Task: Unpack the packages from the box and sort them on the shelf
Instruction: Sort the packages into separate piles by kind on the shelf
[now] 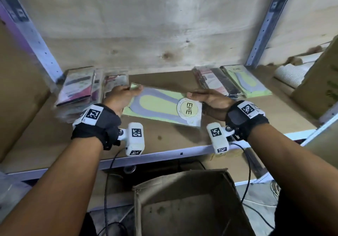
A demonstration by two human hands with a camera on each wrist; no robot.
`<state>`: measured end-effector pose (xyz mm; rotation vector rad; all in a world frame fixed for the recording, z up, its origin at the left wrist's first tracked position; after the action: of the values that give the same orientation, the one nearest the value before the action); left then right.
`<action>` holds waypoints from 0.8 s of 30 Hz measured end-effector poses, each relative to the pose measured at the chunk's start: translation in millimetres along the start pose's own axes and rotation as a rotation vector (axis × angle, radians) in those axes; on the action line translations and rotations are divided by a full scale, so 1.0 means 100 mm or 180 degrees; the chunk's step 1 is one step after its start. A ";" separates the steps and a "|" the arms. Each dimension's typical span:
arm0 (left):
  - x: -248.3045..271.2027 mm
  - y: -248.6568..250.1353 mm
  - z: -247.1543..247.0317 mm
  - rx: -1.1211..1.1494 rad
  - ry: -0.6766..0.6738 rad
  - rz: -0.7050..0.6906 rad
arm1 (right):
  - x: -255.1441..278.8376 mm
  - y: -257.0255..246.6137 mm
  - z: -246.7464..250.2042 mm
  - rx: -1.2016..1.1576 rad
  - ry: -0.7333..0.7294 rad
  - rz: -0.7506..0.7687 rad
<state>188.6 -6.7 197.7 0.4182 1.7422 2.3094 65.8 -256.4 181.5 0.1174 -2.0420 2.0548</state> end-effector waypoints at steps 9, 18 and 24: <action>0.02 0.00 -0.03 0.0669 0.0110 0.0385 | -0.10 0.06 0.19 -0.0941 0.0196 0.0041; 0.13 -0.01 -0.47 0.1696 -0.0535 0.0567 | -0.17 0.04 0.02 -0.1681 0.0178 0.0194; 0.15 -0.04 -0.75 0.1014 -0.0801 0.0389 | -0.15 0.08 -0.13 -0.1314 0.0065 0.0320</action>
<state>148.2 -68.0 175.9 0.8527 2.0012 1.9480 80.0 -245.2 170.4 -0.0812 -2.4510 1.6300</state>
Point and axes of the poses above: each hand's wrist, its own x-axis away from the middle knuckle, its own z-axis out of the back of the hand, y = z × x, the point moved 2 cm from there along -x, towards the middle knuckle, and after that the axes turned 1 degree about -y, right-handed, at the moved point
